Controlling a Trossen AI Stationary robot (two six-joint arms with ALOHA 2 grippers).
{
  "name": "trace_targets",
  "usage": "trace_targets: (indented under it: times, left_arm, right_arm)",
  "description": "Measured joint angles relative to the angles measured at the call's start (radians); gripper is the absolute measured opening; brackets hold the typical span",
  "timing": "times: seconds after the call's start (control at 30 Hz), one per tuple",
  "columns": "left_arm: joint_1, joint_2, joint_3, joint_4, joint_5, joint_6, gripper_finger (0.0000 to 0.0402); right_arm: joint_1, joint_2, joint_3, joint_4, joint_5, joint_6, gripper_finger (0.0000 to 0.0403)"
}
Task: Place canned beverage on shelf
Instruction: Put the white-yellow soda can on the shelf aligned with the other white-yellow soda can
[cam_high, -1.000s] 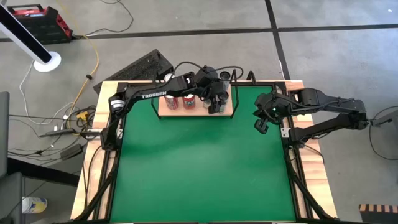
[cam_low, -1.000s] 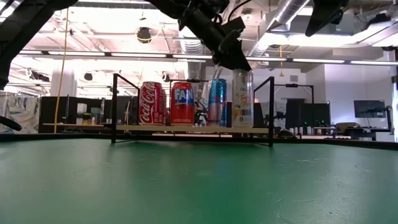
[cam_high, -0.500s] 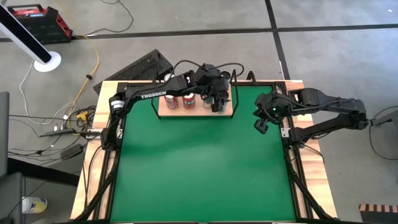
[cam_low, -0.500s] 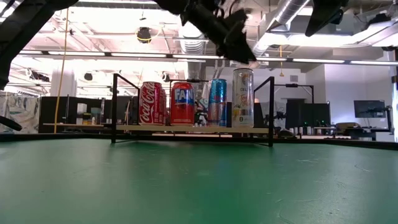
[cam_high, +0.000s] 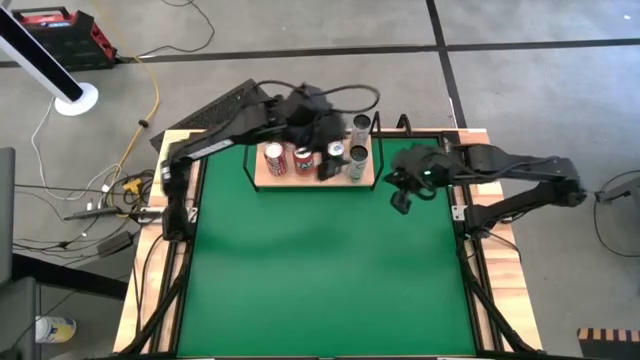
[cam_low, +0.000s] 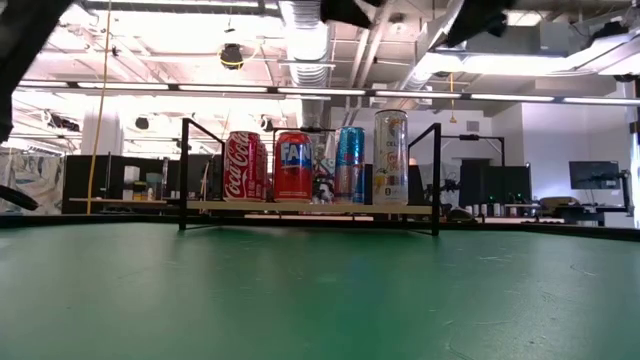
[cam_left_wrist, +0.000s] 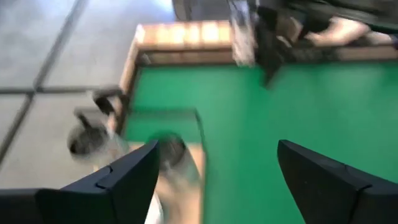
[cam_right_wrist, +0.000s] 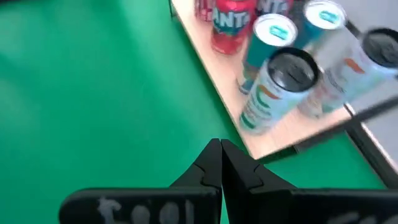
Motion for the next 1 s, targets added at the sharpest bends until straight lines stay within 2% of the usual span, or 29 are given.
trace_targets:
  times: [0.1,0.27,0.37,0.53,0.7,0.83,0.93,1.0]
  left_arm:
    - [-0.023,-0.095,-0.056,-0.126,-0.018,0.004,0.0288]
    - [-0.087,-0.209,-0.16,-0.387,-0.245,-0.033,0.0234]
    - [-0.126,-0.303,-0.301,-0.394,-0.348,-0.071,0.0188]
    - [-0.156,-0.497,-0.655,-0.194,-0.347,-0.139,0.0102]
    - [-0.163,-0.699,-0.999,0.086,-0.248,-0.237,0.0018]
    - [-0.163,-0.822,-1.188,0.272,-0.197,-0.336,0.0007]
    - [-0.165,-0.895,-1.26,0.345,-0.181,-0.39,0.0007]
    - [-0.165,-0.929,-1.28,0.359,-0.18,-0.409,0.0003]
  right_arm:
    - [-0.008,0.07,0.0,0.069,-0.002,-0.084,0.0024]
    - [-0.017,0.178,-0.001,0.165,-0.01,-0.186,0.0024]
    - [-0.034,0.239,-0.001,0.22,-0.035,-0.229,0.0022]
    - [-0.093,0.308,-0.001,0.264,-0.058,-0.233,0.0021]
    - [-0.13,0.347,-0.001,0.283,-0.057,-0.23,0.0021]
    - [-0.142,0.369,-0.001,0.317,-0.055,-0.23,0.0022]
    - [-0.156,0.368,-0.001,0.321,-0.037,-0.212,0.0022]
    - [-0.16,0.368,-0.001,0.318,0.012,-0.192,0.0022]
